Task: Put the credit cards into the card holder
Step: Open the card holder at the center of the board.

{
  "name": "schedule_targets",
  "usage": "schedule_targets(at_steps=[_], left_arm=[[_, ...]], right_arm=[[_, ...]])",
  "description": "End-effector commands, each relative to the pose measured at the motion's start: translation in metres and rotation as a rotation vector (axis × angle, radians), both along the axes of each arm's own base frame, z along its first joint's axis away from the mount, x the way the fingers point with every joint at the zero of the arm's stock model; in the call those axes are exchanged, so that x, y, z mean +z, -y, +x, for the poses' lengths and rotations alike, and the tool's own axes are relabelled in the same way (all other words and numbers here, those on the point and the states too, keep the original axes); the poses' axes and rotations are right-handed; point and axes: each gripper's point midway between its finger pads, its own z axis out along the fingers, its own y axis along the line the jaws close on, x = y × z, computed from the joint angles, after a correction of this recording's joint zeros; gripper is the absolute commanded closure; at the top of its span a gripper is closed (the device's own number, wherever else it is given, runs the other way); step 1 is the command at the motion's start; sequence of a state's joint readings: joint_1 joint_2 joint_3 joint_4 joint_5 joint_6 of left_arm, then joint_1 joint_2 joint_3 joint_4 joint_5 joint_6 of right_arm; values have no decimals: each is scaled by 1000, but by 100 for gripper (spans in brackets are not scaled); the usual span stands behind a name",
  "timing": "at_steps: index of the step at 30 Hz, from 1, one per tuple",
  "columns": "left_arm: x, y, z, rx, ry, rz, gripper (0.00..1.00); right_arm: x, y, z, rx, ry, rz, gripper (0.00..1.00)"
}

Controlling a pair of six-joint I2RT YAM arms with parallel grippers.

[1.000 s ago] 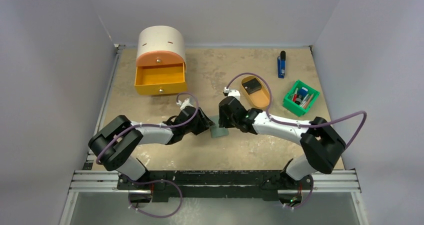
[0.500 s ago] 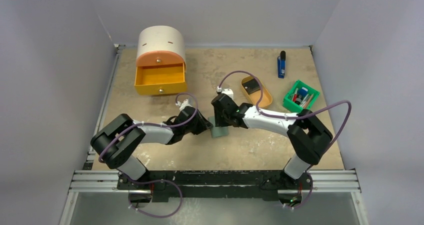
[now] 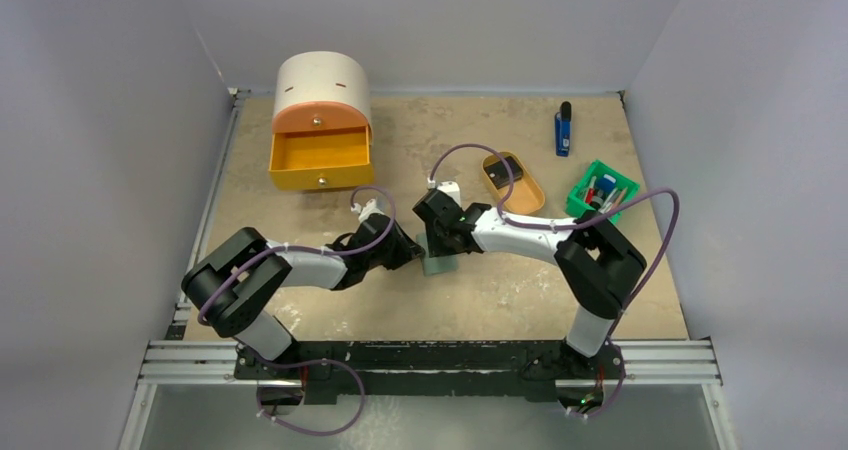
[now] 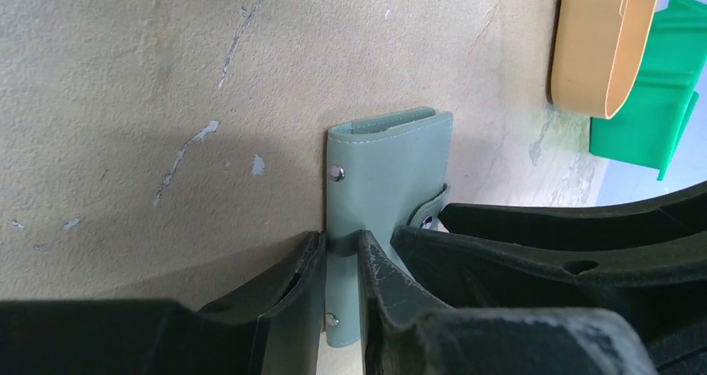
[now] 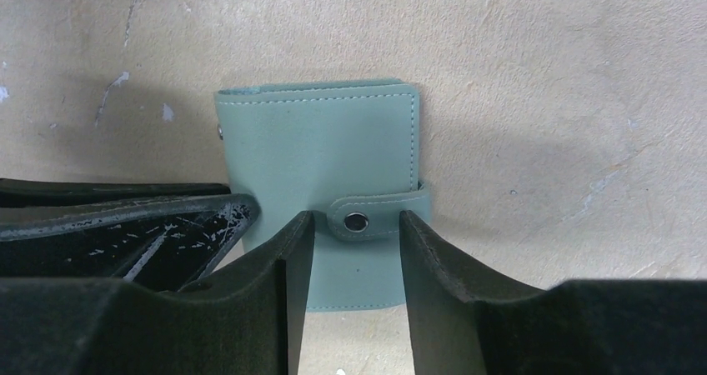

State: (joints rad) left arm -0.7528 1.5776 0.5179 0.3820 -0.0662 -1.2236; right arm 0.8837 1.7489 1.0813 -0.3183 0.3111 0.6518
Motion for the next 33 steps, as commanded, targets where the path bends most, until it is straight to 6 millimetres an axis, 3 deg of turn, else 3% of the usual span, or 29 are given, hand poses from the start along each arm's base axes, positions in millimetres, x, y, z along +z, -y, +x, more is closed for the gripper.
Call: schedule_targets(at_steps=[1, 13, 17, 21, 27, 33], left_arm=[[-19, -15, -7, 25, -42, 58, 80], [-19, -15, -8, 24, -42, 58, 82], [-18, -15, -6, 27, -41, 60, 82], [-16, -15, -6, 28, -39, 60, 83], [-7, -18, -8, 24, -28, 65, 83], [26, -16, -4, 13, 31, 39, 82]], right_arm=[[4, 5, 6, -26, 22, -45, 56], [1, 12, 1, -39, 19, -53, 70], [4, 13, 0, -40, 21, -42, 82], [5, 13, -2, -41, 17, -37, 100], [11, 15, -5, -54, 20, -16, 100], [22, 15, -11, -78, 16, 38, 100]])
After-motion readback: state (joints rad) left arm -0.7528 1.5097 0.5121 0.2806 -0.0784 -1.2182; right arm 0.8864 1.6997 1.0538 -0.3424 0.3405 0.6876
